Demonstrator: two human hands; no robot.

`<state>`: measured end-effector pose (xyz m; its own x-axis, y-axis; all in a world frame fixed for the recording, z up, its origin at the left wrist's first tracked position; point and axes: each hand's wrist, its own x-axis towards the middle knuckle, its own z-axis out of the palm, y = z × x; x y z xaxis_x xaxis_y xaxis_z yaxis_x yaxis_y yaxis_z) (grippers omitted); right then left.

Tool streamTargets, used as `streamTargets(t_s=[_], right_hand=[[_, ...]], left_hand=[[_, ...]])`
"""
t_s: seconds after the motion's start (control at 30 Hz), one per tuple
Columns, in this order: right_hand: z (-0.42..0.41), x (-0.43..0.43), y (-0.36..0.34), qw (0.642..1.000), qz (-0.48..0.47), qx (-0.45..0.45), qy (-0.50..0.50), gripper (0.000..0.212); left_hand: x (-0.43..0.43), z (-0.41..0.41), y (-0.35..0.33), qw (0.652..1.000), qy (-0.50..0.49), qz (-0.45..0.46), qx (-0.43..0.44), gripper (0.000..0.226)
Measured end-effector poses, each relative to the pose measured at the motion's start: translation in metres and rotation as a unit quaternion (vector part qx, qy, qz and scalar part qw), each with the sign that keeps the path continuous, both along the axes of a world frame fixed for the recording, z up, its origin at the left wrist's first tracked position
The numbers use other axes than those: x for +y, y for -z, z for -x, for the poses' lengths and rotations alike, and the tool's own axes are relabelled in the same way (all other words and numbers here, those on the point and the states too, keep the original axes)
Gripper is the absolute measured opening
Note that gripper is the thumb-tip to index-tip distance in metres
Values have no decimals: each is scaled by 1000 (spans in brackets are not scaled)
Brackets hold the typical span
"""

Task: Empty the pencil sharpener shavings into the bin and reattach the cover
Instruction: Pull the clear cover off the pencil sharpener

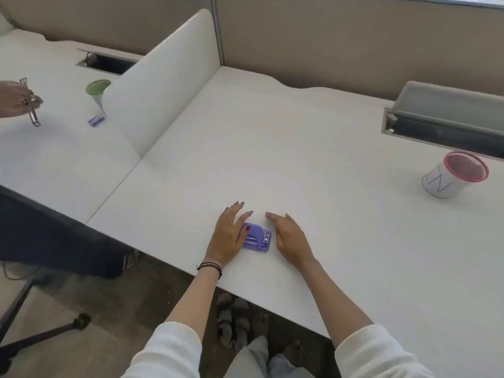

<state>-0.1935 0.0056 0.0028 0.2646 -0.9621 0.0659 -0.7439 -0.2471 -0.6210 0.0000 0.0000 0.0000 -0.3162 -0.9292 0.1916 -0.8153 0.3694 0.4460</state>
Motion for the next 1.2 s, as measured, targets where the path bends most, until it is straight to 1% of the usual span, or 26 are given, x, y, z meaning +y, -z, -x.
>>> streamTargets(t_s=[0.03,0.1,0.13,0.2,0.3,0.43,0.47,0.57,0.6,0.67,0.87,1.03,1.2], right_hand=[[0,0,2,1000,5,3,-4,50],[-2,2,-3,1000,5,11,-5,50],[-3,3,-6,1000,-6,15,-13,50],[-3,4,-3,1000,4,20,-20,50],[-1,5,-2,999,-2,18,-30,51],[-2,6,-5,1000,-18,6,-23,56],[-2,7,-5,1000,-21,3,-21,54],[-1,7,-5,999,-32,-9,-7,37],[0,7,-6,1000,-28,-11,-4,36],[0,8,-5,1000,-26,-13,-4,35],[2,8,-4,999,-30,-18,-3,38],[3,8,-2,999,-27,-37,5,38],[6,4,-1,997,-27,-71,19,46]], left_hand=[[0,1,4,999,27,6,-21,52],[-1,2,2,999,38,20,-34,50],[-2,3,-1,998,42,5,-39,50],[-1,3,2,997,55,16,-58,51],[0,1,1,996,72,1,-49,51],[2,1,2,997,65,-23,-28,56],[3,0,3,997,66,-28,-24,56],[6,-1,3,996,65,-59,-8,52],[6,-1,3,996,68,-59,-1,54],[6,-1,2,996,64,-65,12,56],[4,1,3,996,50,-64,38,52],[-2,8,-1,995,55,-69,54,39],[-12,22,-2,994,53,-73,61,26]])
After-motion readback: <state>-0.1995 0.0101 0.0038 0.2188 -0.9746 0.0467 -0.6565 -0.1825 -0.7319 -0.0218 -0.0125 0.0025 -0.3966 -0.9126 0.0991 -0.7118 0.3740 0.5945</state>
